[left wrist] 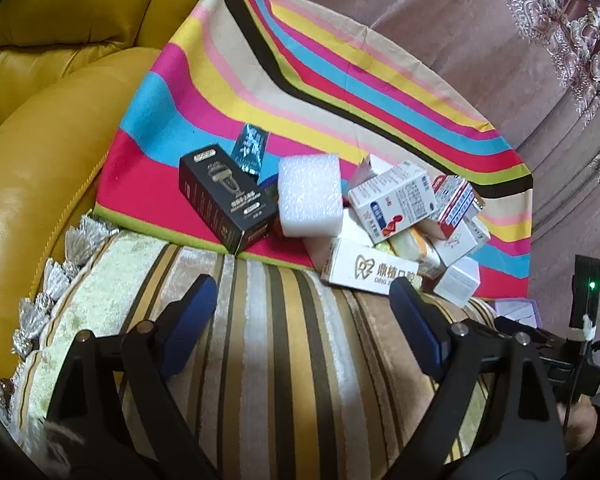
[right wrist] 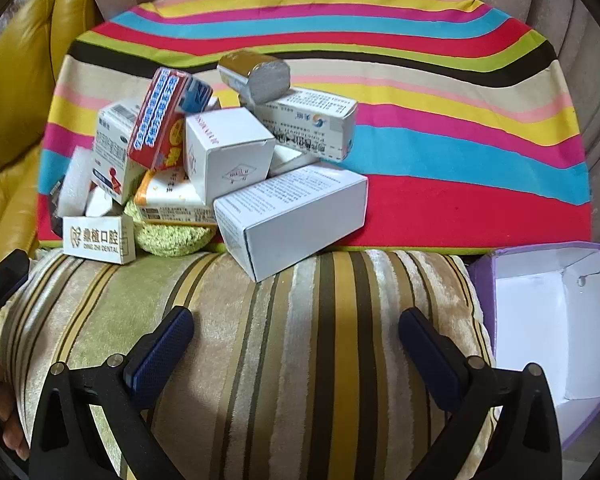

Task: Organize objects
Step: 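Reach the right gripper to the gold foil-wrapped item and grasp it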

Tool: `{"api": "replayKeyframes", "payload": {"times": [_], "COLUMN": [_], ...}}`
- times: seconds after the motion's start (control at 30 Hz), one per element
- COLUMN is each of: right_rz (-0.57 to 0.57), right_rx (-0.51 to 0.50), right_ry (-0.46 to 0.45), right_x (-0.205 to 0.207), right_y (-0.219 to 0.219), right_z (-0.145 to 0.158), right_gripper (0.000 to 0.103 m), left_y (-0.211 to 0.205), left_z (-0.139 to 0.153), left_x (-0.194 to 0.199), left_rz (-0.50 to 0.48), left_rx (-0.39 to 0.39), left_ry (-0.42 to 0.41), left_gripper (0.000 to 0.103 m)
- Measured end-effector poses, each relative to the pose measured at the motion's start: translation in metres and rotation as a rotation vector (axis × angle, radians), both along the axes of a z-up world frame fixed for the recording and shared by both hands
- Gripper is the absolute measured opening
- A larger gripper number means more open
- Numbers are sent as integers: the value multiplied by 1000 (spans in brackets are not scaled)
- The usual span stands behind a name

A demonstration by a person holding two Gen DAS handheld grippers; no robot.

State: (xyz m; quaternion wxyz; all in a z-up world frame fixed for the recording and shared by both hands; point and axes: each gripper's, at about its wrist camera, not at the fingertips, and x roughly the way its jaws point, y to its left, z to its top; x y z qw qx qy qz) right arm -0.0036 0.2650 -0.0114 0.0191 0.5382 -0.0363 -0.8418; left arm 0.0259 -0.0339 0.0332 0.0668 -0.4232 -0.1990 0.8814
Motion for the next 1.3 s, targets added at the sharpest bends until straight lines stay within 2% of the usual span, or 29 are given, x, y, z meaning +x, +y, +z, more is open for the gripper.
{"api": "replayKeyframes", "payload": {"times": [0.17, 0.27, 0.37, 0.67, 0.8, 0.97, 1.07, 1.13, 1.17, 1.2, 1.23, 1.27, 1.3], "right_rz": [-8, -10, -9, 105, 191, 263, 283, 292, 300, 305, 309, 312, 316], "right_rx": [-37, -80, -93, -111, -80, -75, -73, -101, -107, -108, -117, -125, -133], "right_ry": [49, 120, 187, 303, 317, 279, 240, 219, 208, 195, 186, 185, 192], "right_x": [3, 9, 8, -31, -62, -105, -117, -117, -117, -118, -118, -117, -116], "right_y": [5, 13, 21, 31, 20, 12, 10, 13, 12, 11, 11, 11, 11], "right_z": [8, 21, 33, 64, 69, 56, 44, 37, 34, 30, 28, 27, 27], "right_gripper": [103, 103, 103, 103, 103, 101, 83, 64, 57, 43, 34, 31, 31], "left_y": [9, 11, 11, 6, 5, 5, 5, 6, 7, 8, 9, 10, 10], "left_z": [14, 18, 12, -1, -7, -12, -14, -16, -16, -18, -19, -19, -20], "left_x": [-9, -24, -43, -81, -87, -94, -96, -98, -98, -99, -99, -101, -100], "left_rz": [-39, -52, -72, -70, -73, -77, -85, -95, -103, -112, -117, -120, -123], "left_rx": [-38, -45, -12, 2, 5, 6, 9, 11, 11, 12, 14, 17, 23], "left_ry": [52, 67, 48, 9, -14, -35, -42, -48, -51, -57, -61, -64, -66], "left_gripper": [87, 86, 81, 80, 80, 80, 80, 78, 69, 64, 56, 51, 51]}}
